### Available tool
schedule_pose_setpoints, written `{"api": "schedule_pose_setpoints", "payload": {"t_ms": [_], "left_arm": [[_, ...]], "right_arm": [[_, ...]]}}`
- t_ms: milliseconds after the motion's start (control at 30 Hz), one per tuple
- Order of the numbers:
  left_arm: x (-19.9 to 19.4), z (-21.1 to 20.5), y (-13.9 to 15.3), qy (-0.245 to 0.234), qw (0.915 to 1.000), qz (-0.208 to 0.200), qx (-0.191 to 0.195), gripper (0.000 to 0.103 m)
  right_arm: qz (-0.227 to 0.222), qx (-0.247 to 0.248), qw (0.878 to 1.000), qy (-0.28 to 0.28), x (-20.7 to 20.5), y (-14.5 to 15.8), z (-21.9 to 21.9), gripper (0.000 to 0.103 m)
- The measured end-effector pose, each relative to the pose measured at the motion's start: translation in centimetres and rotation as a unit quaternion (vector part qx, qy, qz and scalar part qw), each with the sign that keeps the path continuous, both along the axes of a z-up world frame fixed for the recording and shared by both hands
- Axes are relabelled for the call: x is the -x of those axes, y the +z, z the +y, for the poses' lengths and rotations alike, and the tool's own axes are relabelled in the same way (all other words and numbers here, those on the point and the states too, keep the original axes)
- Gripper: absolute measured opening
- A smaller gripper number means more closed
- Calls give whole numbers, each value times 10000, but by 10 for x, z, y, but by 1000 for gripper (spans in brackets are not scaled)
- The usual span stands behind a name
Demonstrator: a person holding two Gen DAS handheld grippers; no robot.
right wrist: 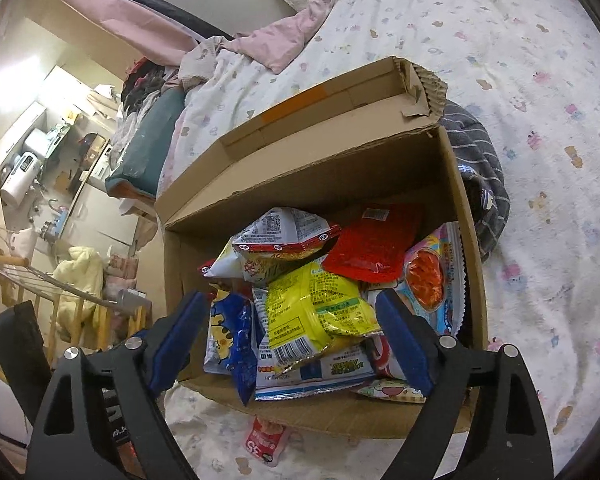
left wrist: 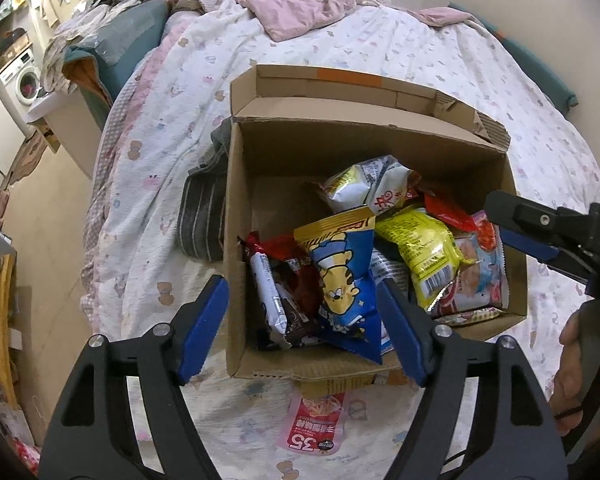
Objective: Organize snacks
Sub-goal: 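Lift both grippers out of the box and move toward the remaining snacks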
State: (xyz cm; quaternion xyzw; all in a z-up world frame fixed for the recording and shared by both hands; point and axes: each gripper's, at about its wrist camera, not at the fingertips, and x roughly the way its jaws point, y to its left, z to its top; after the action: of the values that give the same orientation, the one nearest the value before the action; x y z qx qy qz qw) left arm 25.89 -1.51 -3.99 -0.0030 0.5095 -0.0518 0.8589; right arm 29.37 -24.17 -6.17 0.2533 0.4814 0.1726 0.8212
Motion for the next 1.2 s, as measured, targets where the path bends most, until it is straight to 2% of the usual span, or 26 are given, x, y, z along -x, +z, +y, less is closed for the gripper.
{"api": "schedule_pose_setpoints", "payload": {"t_ms": [367, 567, 733, 900, 1200], "left_arm": [[11, -3, 4, 27, 9998, -150, -152, 73], [21, 0, 10, 121, 9996, -255, -100, 73], [34, 3, 6, 176, 9998, -120, 26, 73], [47, 7, 5, 161, 9998, -78, -26, 73], [67, 28, -3, 237, 9997, 55, 74, 73]], "right_arm": [[-19, -53, 9999, -86, 11, 4, -4, 89], [11, 24, 9995, -312, 32, 3, -14, 89], [47, 101, 9995, -297, 52, 2, -15, 89], [238, -199, 9989, -354, 66, -6, -24, 89], [322, -121, 9989, -315, 102, -15, -22, 89]]}}
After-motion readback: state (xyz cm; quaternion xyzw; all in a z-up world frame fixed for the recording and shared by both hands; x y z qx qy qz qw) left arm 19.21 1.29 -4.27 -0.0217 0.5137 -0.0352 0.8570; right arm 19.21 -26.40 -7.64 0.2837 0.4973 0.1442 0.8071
